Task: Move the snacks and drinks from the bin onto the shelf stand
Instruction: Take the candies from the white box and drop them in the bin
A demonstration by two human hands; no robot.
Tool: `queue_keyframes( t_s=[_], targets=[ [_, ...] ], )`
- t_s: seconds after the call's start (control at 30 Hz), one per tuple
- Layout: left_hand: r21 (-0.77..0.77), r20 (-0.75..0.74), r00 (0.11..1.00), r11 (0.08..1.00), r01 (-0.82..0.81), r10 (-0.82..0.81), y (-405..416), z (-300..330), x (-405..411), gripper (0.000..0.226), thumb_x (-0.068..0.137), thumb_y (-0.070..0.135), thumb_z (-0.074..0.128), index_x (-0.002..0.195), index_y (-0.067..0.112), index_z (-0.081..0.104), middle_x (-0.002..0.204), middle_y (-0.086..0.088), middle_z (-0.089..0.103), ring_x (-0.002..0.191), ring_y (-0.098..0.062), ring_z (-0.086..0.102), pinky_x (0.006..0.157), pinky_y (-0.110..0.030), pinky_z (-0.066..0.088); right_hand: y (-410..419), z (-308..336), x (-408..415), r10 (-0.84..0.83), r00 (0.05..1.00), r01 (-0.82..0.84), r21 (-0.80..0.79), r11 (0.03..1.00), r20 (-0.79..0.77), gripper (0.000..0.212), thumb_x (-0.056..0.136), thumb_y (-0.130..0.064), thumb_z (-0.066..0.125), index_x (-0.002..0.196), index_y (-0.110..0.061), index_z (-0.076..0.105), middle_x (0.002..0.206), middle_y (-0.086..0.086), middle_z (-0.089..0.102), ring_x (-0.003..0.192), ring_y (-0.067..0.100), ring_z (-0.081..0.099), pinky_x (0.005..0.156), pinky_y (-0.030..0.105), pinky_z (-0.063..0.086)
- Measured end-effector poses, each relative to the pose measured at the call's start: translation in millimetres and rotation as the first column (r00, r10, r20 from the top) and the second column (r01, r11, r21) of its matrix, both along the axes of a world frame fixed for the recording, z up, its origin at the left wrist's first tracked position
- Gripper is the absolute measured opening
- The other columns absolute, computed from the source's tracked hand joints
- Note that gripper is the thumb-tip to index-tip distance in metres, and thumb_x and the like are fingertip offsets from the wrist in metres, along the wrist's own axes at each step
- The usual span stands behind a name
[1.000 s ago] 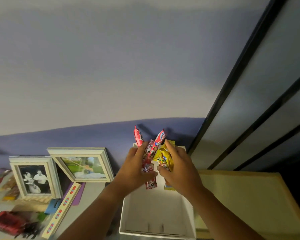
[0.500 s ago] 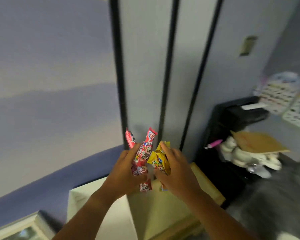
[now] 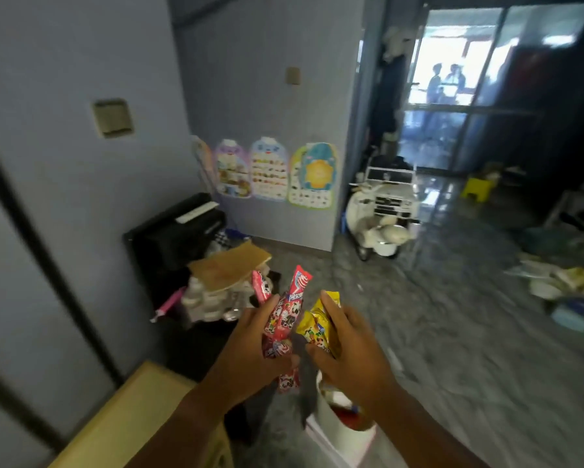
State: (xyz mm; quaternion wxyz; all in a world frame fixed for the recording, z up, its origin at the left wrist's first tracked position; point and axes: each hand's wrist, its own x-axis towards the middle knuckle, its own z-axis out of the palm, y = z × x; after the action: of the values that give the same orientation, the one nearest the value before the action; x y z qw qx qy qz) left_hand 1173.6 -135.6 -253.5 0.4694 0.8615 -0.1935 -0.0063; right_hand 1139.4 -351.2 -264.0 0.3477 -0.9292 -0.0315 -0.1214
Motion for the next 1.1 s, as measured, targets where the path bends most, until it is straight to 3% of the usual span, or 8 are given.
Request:
queue_keyframes(
  t_s=[0.17, 0.27, 0.4, 0.53, 0.63, 0.73, 0.83, 1.1],
  targets=[
    [0.04, -0.058, 0.994, 0.995, 0.096, -0.093, -117, -38, 44, 0.099, 0.067, 0.046, 0.083, 0.138, 0.066, 0.017, 0.123, 0.022, 0.041, 0.109, -0.003, 0.059, 0.086, -0.019, 0.055, -126, -43, 13, -0.112, 0.991, 0.112, -0.004, 0.994, -0.071, 0.091, 0.088, -0.05, 0.07, 0.155, -0.053, 0.008, 0.142, -0.012, 0.038, 0.124, 0.01, 0.046, 0.098, 0.03, 0.049],
    [0.072, -0.107, 0.989, 0.992, 0.108, -0.1, -159, -70, 69, 0.1, 0.068, 0.047, 0.083, 0.147, 0.054, 0.022, 0.128, 0.015, 0.04, 0.114, -0.004, 0.055, 0.082, -0.012, 0.051, -170, -74, 30, -0.16, 0.981, 0.162, 0.013, 0.987, -0.109, 0.092, 0.086, -0.051, 0.07, 0.154, -0.053, 0.009, 0.143, -0.012, 0.037, 0.123, 0.01, 0.048, 0.096, 0.034, 0.054],
    [0.131, -0.117, 0.985, 0.981, 0.144, -0.128, -194, -104, 96, 0.103, 0.07, 0.057, 0.08, 0.152, 0.044, 0.019, 0.146, 0.006, 0.035, 0.13, -0.014, 0.046, 0.108, -0.03, 0.047, -197, -110, 54, -0.172, 0.967, 0.187, 0.069, 0.98, -0.186, 0.095, 0.083, -0.048, 0.075, 0.152, -0.056, 0.011, 0.138, -0.014, 0.034, 0.12, 0.01, 0.051, 0.083, 0.037, 0.062],
    [0.139, -0.127, 0.98, 0.975, 0.174, -0.156, -218, -126, 132, 0.105, 0.071, 0.047, 0.085, 0.154, 0.037, 0.023, 0.144, 0.003, 0.04, 0.123, -0.006, 0.047, 0.106, -0.017, 0.042, -212, -128, 81, -0.199, 0.959, 0.212, 0.045, 0.976, -0.202, 0.093, 0.085, -0.047, 0.075, 0.154, -0.052, 0.012, 0.136, -0.015, 0.036, 0.116, 0.007, 0.053, 0.091, 0.03, 0.059],
    [0.147, -0.128, 0.977, 0.971, 0.188, -0.17, -234, -138, 160, 0.105, 0.072, 0.043, 0.086, 0.156, 0.033, 0.023, 0.141, 0.003, 0.042, 0.118, -0.002, 0.044, 0.089, 0.001, 0.036, -223, -139, 102, -0.227, 0.957, 0.238, 0.041, 0.97, -0.183, 0.091, 0.084, -0.05, 0.073, 0.154, -0.05, 0.015, 0.138, -0.015, 0.037, 0.118, 0.007, 0.052, 0.092, 0.031, 0.057],
    [0.173, -0.112, 0.976, 0.963, 0.206, -0.189, -244, -161, 182, 0.106, 0.071, 0.047, 0.086, 0.156, 0.031, 0.023, 0.139, 0.003, 0.043, 0.12, -0.006, 0.046, 0.102, -0.015, 0.043, -232, -157, 123, -0.252, 0.944, 0.268, 0.052, 0.962, -0.213, 0.089, 0.084, -0.051, 0.072, 0.154, -0.05, 0.016, 0.141, -0.014, 0.036, 0.119, 0.01, 0.053, 0.087, 0.034, 0.06],
    [0.168, -0.176, 0.963, 0.958, 0.232, -0.203, -250, -191, 199, 0.107, 0.069, 0.05, 0.085, 0.154, 0.038, 0.022, 0.138, 0.004, 0.046, 0.12, -0.01, 0.054, 0.102, -0.028, 0.052, -233, -182, 138, -0.259, 0.937, 0.278, 0.049, 0.959, -0.235, 0.089, 0.086, -0.045, 0.074, 0.156, -0.044, 0.019, 0.146, -0.009, 0.036, 0.127, 0.013, 0.048, 0.095, 0.031, 0.055],
    [0.252, -0.288, 0.95, 0.948, 0.196, -0.12, -251, -315, 215, 0.106, 0.069, 0.046, 0.087, 0.154, 0.041, 0.023, 0.124, 0.007, 0.046, 0.108, -0.01, 0.058, 0.094, -0.028, 0.056, -239, -304, 173, -0.201, 0.925, 0.23, 0.053, 0.972, -0.322, 0.092, 0.081, -0.043, 0.078, 0.156, -0.038, 0.025, 0.138, -0.002, 0.046, 0.118, 0.017, 0.055, 0.089, 0.036, 0.059]
  ],
)
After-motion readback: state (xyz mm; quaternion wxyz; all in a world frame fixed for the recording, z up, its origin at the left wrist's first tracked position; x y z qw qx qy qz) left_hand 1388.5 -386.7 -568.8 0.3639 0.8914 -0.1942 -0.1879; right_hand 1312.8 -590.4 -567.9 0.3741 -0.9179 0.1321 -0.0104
